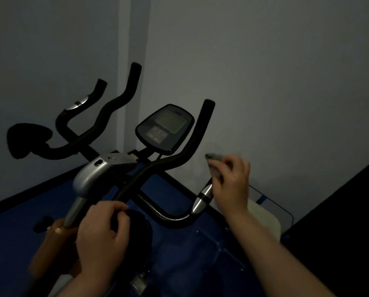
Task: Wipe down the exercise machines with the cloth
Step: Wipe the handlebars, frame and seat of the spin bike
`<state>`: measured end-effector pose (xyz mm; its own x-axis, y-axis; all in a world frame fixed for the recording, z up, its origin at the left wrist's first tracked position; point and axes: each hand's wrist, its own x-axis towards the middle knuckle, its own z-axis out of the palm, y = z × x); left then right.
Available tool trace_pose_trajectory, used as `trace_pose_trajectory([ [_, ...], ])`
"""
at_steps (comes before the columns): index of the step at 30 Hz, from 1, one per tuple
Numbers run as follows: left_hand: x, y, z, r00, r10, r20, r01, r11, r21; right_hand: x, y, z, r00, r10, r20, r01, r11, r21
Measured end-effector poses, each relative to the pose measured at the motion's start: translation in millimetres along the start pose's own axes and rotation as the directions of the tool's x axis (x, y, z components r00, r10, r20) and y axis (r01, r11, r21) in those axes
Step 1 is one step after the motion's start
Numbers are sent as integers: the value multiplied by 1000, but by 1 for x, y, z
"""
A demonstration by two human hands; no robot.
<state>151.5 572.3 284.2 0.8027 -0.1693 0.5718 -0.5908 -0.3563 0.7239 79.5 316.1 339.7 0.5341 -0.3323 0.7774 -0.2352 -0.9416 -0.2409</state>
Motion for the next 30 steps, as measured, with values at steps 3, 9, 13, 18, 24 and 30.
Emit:
trace_pose_trajectory([
  [3,1,1,0,1000,-3,8,3,1000,6,-42,-22,11,998,58,14,-59,995,83],
  [9,0,0,0,1000,-14,6,14,1000,8,-10,-6,8,967,216,-132,-193,967,166],
  [13,1,1,0,1000,-5,4,5,1000,7,-62,-53,30,851,516,-96,-424,785,452],
  [18,0,-2,1,1000,10,5,-10,1000,23,-28,-20,17,858,501,-116,-401,792,461],
  [24,0,0,1,1000,12,-8,-12,1000,12,-92,-77,15,983,176,50,-183,940,288],
  [30,-2,-2,1,1000,17,-21,-17,1000,3,-57,-42,-22,888,-242,392,112,939,325],
])
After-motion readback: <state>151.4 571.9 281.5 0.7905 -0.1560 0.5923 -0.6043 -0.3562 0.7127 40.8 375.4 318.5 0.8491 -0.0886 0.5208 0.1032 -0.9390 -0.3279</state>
